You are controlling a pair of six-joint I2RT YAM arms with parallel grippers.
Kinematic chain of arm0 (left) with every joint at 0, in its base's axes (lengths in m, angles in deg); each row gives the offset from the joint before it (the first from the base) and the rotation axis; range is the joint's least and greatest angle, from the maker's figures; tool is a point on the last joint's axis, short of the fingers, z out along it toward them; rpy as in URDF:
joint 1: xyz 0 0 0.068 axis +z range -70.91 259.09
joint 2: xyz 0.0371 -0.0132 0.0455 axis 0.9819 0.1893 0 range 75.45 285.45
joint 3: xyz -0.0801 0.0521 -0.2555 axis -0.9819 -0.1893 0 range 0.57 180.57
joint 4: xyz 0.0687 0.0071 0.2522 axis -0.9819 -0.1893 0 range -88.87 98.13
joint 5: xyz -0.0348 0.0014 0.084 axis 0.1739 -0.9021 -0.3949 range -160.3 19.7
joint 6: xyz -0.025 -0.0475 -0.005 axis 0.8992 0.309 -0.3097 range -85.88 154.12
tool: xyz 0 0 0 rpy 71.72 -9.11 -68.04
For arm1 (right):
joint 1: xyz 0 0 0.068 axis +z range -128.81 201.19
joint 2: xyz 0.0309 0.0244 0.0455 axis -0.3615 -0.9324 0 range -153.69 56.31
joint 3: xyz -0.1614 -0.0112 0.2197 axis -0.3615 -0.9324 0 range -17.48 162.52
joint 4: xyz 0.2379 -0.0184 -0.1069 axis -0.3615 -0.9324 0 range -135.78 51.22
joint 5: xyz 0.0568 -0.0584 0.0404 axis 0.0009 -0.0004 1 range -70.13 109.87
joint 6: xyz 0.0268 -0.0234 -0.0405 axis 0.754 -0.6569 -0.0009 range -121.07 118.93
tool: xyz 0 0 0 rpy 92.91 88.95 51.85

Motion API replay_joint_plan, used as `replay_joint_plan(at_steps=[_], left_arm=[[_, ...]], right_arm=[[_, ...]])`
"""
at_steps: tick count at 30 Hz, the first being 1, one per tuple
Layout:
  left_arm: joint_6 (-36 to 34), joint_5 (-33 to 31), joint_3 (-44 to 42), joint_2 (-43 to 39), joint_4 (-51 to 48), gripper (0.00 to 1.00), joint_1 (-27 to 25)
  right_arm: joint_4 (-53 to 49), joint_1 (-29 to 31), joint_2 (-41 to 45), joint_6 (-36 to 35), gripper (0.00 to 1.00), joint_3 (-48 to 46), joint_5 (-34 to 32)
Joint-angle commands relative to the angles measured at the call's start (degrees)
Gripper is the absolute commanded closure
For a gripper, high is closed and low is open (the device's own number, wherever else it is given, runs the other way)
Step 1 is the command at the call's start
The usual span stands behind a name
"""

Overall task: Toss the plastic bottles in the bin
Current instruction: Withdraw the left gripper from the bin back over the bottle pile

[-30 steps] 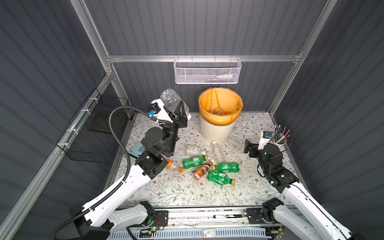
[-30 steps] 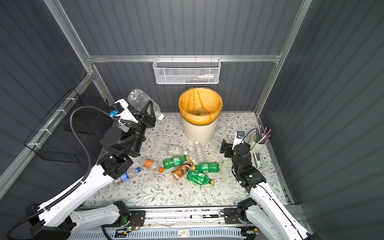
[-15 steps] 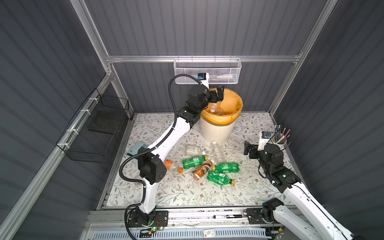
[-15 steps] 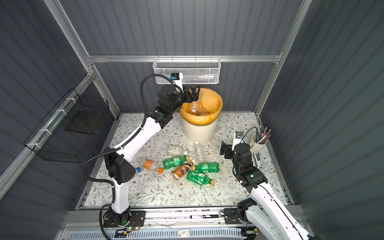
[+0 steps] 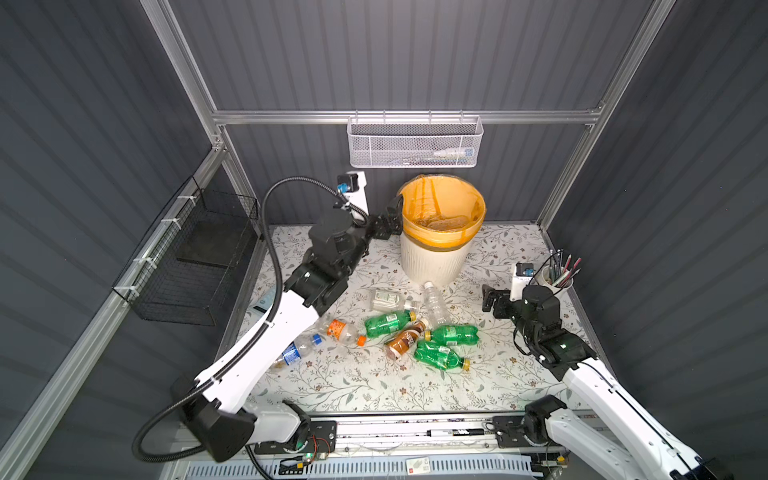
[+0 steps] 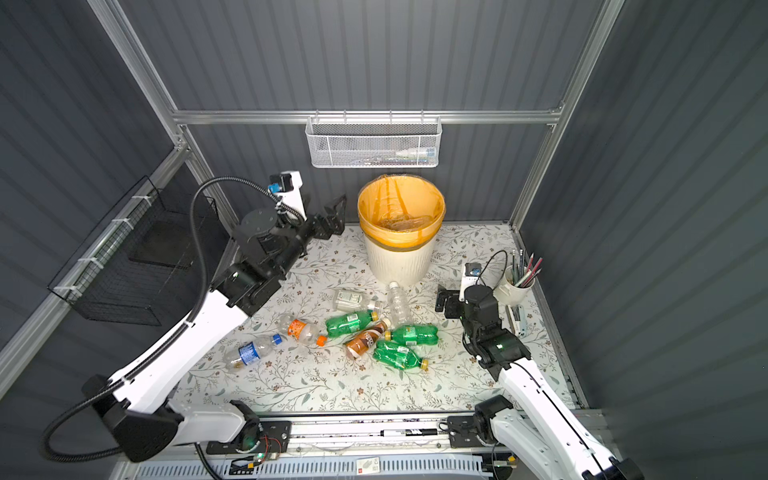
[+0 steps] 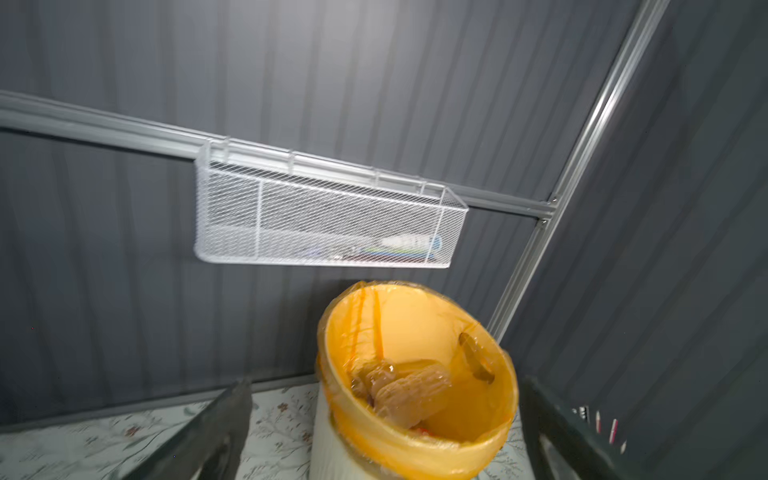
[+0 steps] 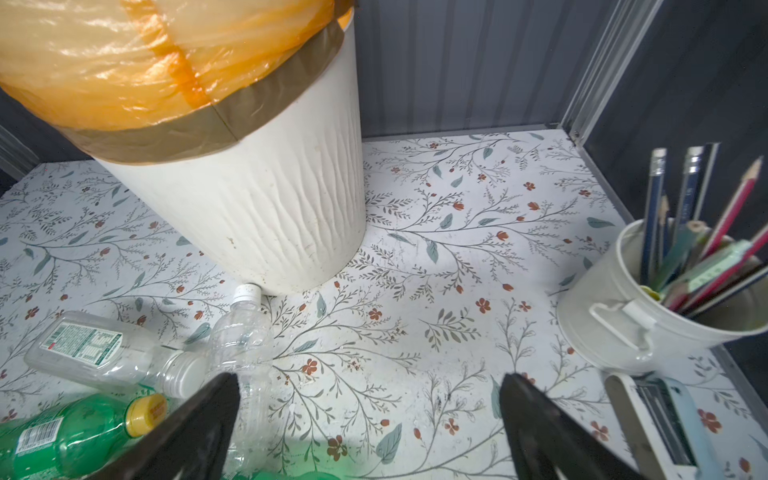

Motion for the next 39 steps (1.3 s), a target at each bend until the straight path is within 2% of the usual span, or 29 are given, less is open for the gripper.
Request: replay_joint_plan(at_steps=[1,5,9,13,16,18,21,27,39], left_arm=[[-1.29,-7.61,-8.89,-1.88,-2.51,0.0,0.3],[1.03,-12.02,-13.95,-5.4,-8.85,0.0,2.74],[4.27,-14.48,-18.7,-8.55,-13.18,0.0,7.08],[9.36,-12.93,-23.44,-11.67,-17.99,0.0,11.57],[15.98,-13.75,-26.65,-13.84,-22.47,0.0,12.01],[22.07,-13.61,-28.81,-15.5,-25.53,0.0,11.94],[30.19,-10.68,-33.23,-18.55,-27.51,0.0,11.97],[41.45,-5.78,-38.05,-22.13,-31.74,0.0,11.91],[50.62,0.65,-47.04,-23.44,-29.64,0.0,11.65]], right_arm=[[2.21,0.13,-1.24,1.5,0.01,0.46,5.97],[4.87,2.36,-4.55,1.3,0.01,1.93,9.54],[6.79,8.41,-9.79,-1.19,0.01,4.47,6.56],[7.3,11.87,-14.91,-2.34,0.01,7.17,4.84],[8.21,12.37,-16.32,-2.11,0.01,7.47,4.48],[8.12,12.36,-16.33,-1.4,0.01,7.27,1.49],[8.02,12.32,-16.18,-0.71,0.01,6.03,-3.29],[7.7,11.84,-13.94,-0.67,0.01,3.41,-5.56],[7.6,10.93,-12.92,1.15,0.01,2.23,-5.73]])
